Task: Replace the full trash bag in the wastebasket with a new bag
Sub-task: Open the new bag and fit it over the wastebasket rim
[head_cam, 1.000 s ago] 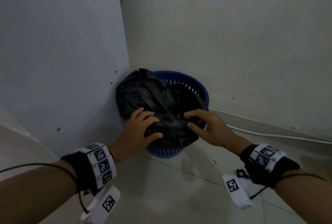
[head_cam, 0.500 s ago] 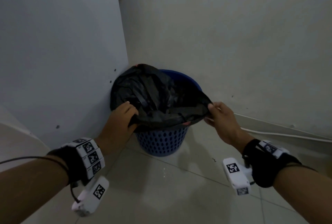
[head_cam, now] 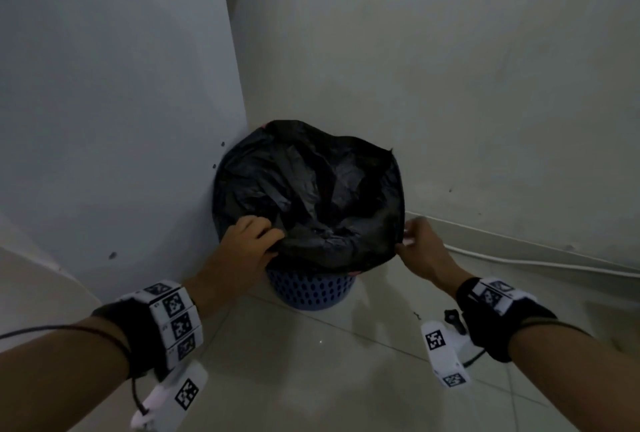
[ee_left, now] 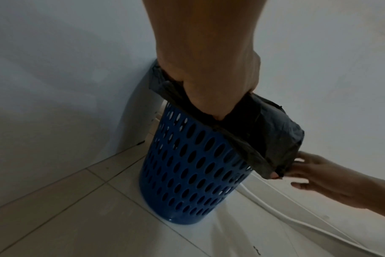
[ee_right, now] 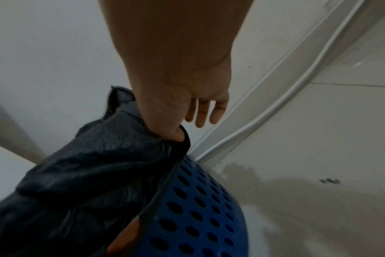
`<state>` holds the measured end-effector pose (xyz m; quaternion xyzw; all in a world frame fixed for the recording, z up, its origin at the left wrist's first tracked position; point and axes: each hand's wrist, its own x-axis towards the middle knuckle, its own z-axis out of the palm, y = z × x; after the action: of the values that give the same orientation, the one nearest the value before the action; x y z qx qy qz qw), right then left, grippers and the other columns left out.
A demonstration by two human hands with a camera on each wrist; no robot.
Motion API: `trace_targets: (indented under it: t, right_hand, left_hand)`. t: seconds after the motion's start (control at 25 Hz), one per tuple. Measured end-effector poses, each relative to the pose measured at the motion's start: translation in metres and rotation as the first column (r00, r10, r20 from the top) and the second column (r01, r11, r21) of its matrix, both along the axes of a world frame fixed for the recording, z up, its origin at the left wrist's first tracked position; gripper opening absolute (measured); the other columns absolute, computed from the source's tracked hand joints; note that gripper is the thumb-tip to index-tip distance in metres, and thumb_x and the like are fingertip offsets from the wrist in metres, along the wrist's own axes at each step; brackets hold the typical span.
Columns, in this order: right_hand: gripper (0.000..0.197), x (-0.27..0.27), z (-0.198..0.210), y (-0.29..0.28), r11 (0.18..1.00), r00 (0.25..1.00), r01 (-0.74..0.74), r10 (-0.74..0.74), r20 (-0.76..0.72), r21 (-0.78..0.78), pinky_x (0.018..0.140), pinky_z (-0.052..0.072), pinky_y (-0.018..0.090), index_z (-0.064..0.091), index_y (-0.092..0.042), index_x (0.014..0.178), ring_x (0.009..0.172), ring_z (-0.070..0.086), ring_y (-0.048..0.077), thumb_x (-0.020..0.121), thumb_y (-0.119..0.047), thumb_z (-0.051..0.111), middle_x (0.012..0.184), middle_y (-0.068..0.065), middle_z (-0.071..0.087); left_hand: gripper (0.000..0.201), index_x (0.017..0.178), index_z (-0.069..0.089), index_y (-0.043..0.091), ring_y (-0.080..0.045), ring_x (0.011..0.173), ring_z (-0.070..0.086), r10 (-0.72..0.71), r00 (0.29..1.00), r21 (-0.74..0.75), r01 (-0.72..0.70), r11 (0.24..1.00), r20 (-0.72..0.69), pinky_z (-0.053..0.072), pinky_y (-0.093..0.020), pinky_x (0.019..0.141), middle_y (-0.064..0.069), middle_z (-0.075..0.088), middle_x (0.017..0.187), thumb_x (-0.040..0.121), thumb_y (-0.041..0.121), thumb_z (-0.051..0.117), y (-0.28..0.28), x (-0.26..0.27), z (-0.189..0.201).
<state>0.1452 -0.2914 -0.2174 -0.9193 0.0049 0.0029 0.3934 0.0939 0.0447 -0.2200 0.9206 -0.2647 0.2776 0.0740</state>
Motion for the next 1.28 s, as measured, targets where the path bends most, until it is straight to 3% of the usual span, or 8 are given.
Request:
trace_targets:
  t: [0.16, 0.24, 0.4, 0.52, 0.68, 1.04, 1.2, 1.28]
  right_hand:
    - [0.022, 0.017, 0.034, 0.013, 0.826, 0.992, 0.112, -0.127, -0.011, 0.553, 0.073, 0.047, 0.037, 0.042, -0.015, 0.111, 0.085, 0.059, 0.025, 0.095, -0.025, 0.052, 0.115, 0.012, 0.055]
    - [0.036, 0.019, 0.042, 0.018, 0.76, 0.989, 0.144, -0.101, -0.104, 0.634, 0.073, 0.051, 0.039, 0.047, -0.015, 0.111, 0.085, 0.064, 0.023, 0.091, -0.043, 0.058, 0.108, 0.008, 0.061]
    - [0.026, 0.014, 0.029, 0.032, 0.805, 0.992, 0.119, -0.121, -0.036, 0.582, 0.065, 0.055, 0.037, 0.049, -0.008, 0.103, 0.083, 0.065, 0.029, 0.094, -0.03, 0.06, 0.098, 0.019, 0.065]
    - [0.017, 0.015, 0.017, 0.027, 0.722, 0.978, 0.192, -0.194, -0.072, 0.665, 0.065, 0.052, 0.034, 0.055, -0.009, 0.09, 0.082, 0.063, 0.029, 0.1, -0.021, 0.049, 0.097, 0.021, 0.065]
    - [0.033, 0.001, 0.015, 0.019, 0.474, 0.943, 0.276, 0.033, -0.33, 0.836, 0.073, 0.05, 0.033, 0.063, -0.013, 0.115, 0.091, 0.059, 0.022, 0.101, -0.033, 0.041, 0.108, 0.006, 0.067]
    - [0.014, 0.003, 0.015, 0.01, 0.565, 0.89, 0.424, -0.115, -0.442, 0.708, 0.056, 0.04, 0.025, 0.054, -0.018, 0.079, 0.059, 0.047, 0.015, 0.091, -0.018, 0.046, 0.069, 0.003, 0.053]
    - [0.017, -0.018, -0.005, 0.012, 0.829, 0.779, 0.295, 0.08, -0.622, 0.475, 0.061, 0.037, 0.025, 0.056, -0.018, 0.085, 0.065, 0.054, 0.015, 0.095, -0.027, 0.045, 0.075, 0.002, 0.057]
    - [0.015, -0.013, -0.007, 0.016, 0.881, 0.875, 0.221, 0.011, -0.485, 0.418, 0.064, 0.036, 0.027, 0.055, -0.017, 0.093, 0.075, 0.053, 0.02, 0.096, -0.025, 0.043, 0.086, 0.007, 0.057]
  left_hand:
    - [0.018, 0.101, 0.053, 0.008, -0.038, 0.101, 0.053, -0.019, 0.996, -0.024, 0.017, 1.0, -0.086, 0.048, -0.054, 0.091, -0.014, 0.055, 0.101, 0.086, 0.0, 0.06, 0.029, 0.003, -0.002]
    - [0.035, 0.106, 0.058, 0.006, -0.047, 0.115, 0.05, 0.061, 0.988, 0.031, -0.057, 0.998, -0.14, 0.04, -0.058, 0.102, -0.019, 0.056, 0.115, 0.076, -0.006, 0.071, 0.04, 0.002, 0.003]
    - [0.06, 0.131, 0.051, 0.014, -0.032, 0.133, 0.035, 0.056, 0.993, 0.07, -0.049, 0.996, -0.101, 0.026, -0.047, 0.103, -0.012, 0.042, 0.145, 0.076, 0.036, 0.063, 0.013, -0.019, 0.017]
    - [0.056, 0.13, 0.052, 0.016, -0.023, 0.124, 0.044, -0.071, 0.992, 0.035, 0.075, 0.997, -0.103, 0.027, -0.041, 0.1, -0.004, 0.057, 0.13, 0.09, 0.054, 0.049, -0.016, -0.029, 0.012]
    - [0.024, 0.109, 0.051, 0.021, -0.022, 0.101, 0.05, -0.169, 0.986, 0.03, 0.168, 0.985, 0.017, 0.031, -0.038, 0.091, -0.003, 0.069, 0.094, 0.102, 0.035, 0.033, -0.009, -0.019, 0.003]
    - [0.018, 0.105, 0.052, 0.021, -0.03, 0.108, 0.055, -0.115, 0.989, 0.192, 0.095, 0.977, 0.095, 0.033, -0.046, 0.095, -0.003, 0.071, 0.095, 0.088, 0.023, 0.046, 0.038, -0.005, 0.016]
    - [0.033, 0.117, 0.053, 0.021, -0.034, 0.117, 0.056, 0.01, 0.999, 0.168, -0.016, 0.986, 0.031, 0.03, -0.049, 0.101, -0.005, 0.065, 0.122, 0.084, 0.027, 0.051, 0.048, -0.007, 0.02]
    - [0.051, 0.129, 0.054, 0.017, -0.028, 0.126, 0.047, -0.026, 1.0, 0.153, 0.028, 0.988, -0.012, 0.03, -0.047, 0.105, -0.004, 0.056, 0.135, 0.085, 0.042, 0.058, 0.035, -0.013, 0.022]
